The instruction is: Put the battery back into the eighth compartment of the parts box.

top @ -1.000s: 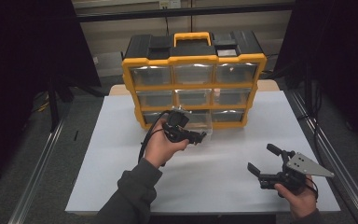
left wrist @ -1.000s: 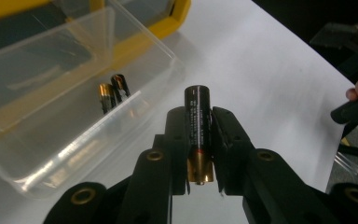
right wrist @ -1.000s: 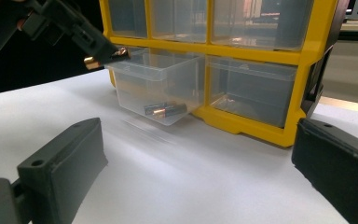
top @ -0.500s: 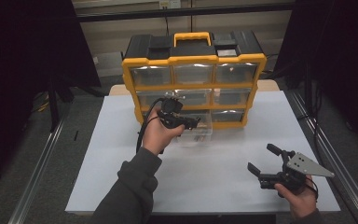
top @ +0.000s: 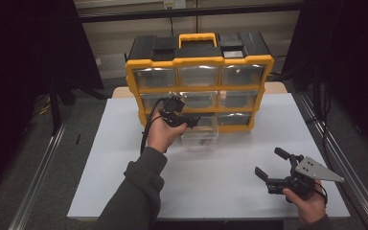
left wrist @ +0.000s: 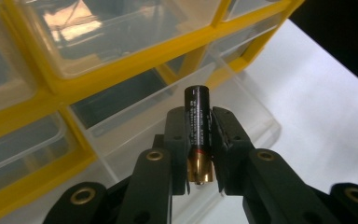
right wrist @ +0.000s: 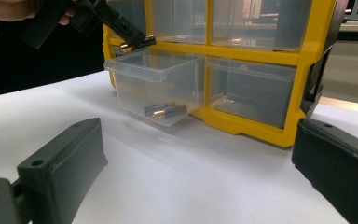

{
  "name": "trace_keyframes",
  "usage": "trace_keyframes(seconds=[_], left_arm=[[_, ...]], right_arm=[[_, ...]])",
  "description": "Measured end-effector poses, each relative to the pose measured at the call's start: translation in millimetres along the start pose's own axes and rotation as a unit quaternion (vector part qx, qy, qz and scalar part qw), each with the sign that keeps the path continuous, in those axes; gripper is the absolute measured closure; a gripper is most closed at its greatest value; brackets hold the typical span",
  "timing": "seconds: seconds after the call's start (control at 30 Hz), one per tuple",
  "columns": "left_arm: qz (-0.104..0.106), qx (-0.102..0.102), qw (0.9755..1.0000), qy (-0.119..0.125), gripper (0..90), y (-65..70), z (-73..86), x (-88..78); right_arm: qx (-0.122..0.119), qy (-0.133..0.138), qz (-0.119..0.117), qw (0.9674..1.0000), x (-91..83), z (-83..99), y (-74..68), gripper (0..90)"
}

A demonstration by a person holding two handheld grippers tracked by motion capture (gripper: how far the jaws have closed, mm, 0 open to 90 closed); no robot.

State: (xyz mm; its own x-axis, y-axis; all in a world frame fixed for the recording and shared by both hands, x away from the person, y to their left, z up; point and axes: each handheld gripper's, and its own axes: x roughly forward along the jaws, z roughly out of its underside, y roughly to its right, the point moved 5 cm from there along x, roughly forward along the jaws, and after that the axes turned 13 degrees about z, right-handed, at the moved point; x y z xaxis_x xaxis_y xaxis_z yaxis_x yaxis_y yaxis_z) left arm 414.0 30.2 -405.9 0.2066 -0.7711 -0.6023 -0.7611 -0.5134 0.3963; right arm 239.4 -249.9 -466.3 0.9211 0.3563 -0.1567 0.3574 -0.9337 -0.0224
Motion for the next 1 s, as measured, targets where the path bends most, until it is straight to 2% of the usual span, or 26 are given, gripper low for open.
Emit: trace_keyframes(seconds=[0.07, 0.1, 0.13, 0.2, 0.23, 0.27, 0.33, 0.4, 0.5, 0.53, 0.63, 0.73, 0.77, 0.83, 0.87, 0.9, 0.93, 0.97, 1.0], left_arm=[[0.000, -0.001, 1.0000, 0.009, 74.9, -2.5, 2.1, 1.9], [0.002, 0.004, 0.9996, 0.028, 65.8, -3.3, 2.8, 3.8], [0.000, 0.009, 0.9997, 0.023, 59.1, -3.7, 4.3, 2.1], [0.009, 0.008, 0.9991, 0.040, 58.5, -1.5, 7.4, -0.1], [0.016, 0.014, 0.9986, 0.049, 55.0, -0.3, 9.2, -2.6], [0.012, 0.022, 0.9982, 0.054, 52.4, 0.7, 11.2, -6.2], [0.015, 0.043, 0.9965, 0.070, 43.2, 1.9, 15.5, -12.9], [0.027, 0.055, 0.9933, 0.098, 33.5, 4.8, 21.9, -21.4], [0.030, 0.082, 0.9892, 0.118, 26.3, 5.4, 35.5, -35.6], [0.035, 0.085, 0.9875, 0.128, 24.3, 5.3, 41.5, -40.3], [0.035, 0.091, 0.9862, 0.134, 21.4, 1.6, 55.5, -49.3], [0.038, 0.081, 0.9841, 0.154, 18.9, -3.5, 69.6, -56.3], [0.038, 0.091, 0.9838, 0.150, 17.9, -6.4, 74.0, -60.1], [0.039, 0.093, 0.9819, 0.160, 16.1, -9.7, 80.1, -64.4], [0.046, 0.093, 0.9802, 0.169, 15.7, -10.9, 84.5, -67.2], [0.044, 0.093, 0.9804, 0.168, 15.6, -12.3, 87.6, -69.5], [0.055, 0.092, 0.9783, 0.178, 14.9, -13.1, 90.9, -71.4], [0.049, 0.091, 0.9788, 0.177, 14.1, -14.5, 95.0, -74.5], [0.043, 0.087, 0.9779, 0.185, 14.2, -15.3, 98.2, -76.1]], right_arm=[[-0.001, 0.002, 0.000, 1.0000, 0.7, -0.2, -0.1, 2.2], [-0.001, 0.002, 0.000, 1.0000, 0.9, 0.0, -0.3, 2.2], [-0.002, 0.000, -0.002, 1.0000, 0.9, 0.5, -0.8, 2.1], [-0.002, 0.002, -0.001, 1.0000, 0.5, -0.3, -0.5, 2.2], [-0.003, 0.004, -0.001, 1.0000, 0.4, -0.8, -0.3, 2.1], [-0.003, 0.003, 0.000, 1.0000, 0.5, -0.8, -0.3, 2.2], [-0.003, 0.003, 0.000, 1.0000, 1.1, -0.5, 0.0, 2.2], [-0.002, 0.000, 0.000, 1.0000, 1.1, -0.1, -0.2, 2.1], [-0.003, 0.000, 0.000, 1.0000, 1.1, 0.2, -0.4, 2.1], [-0.003, -0.001, 0.000, 1.0000, 1.4, 0.4, -0.3, 2.1], [-0.004, -0.003, 0.000, 1.0000, 1.9, 0.6, -1.3, 2.1], [-0.006, -0.002, -0.001, 1.0000, 2.5, 0.5, -1.7, 2.1], [-0.006, -0.003, 0.001, 1.0000, 2.4, 0.6, -1.5, 2.1], [-0.005, -0.003, 0.003, 1.0000, 2.7, 0.8, -1.0, 2.1], [-0.005, -0.004, 0.003, 1.0000, 2.6, 1.0, -0.7, 2.1], [-0.006, -0.004, 0.002, 1.0000, 2.5, 1.1, -0.7, 2.1], [-0.006, -0.004, 0.002, 1.0000, 2.5, 1.1, -0.7, 2.1], [-0.007, -0.004, 0.001, 1.0000, 2.5, 1.2, -0.7, 2.1], [-0.005, -0.005, 0.002, 1.0000, 2.5, 1.3, -0.7, 2.1]])
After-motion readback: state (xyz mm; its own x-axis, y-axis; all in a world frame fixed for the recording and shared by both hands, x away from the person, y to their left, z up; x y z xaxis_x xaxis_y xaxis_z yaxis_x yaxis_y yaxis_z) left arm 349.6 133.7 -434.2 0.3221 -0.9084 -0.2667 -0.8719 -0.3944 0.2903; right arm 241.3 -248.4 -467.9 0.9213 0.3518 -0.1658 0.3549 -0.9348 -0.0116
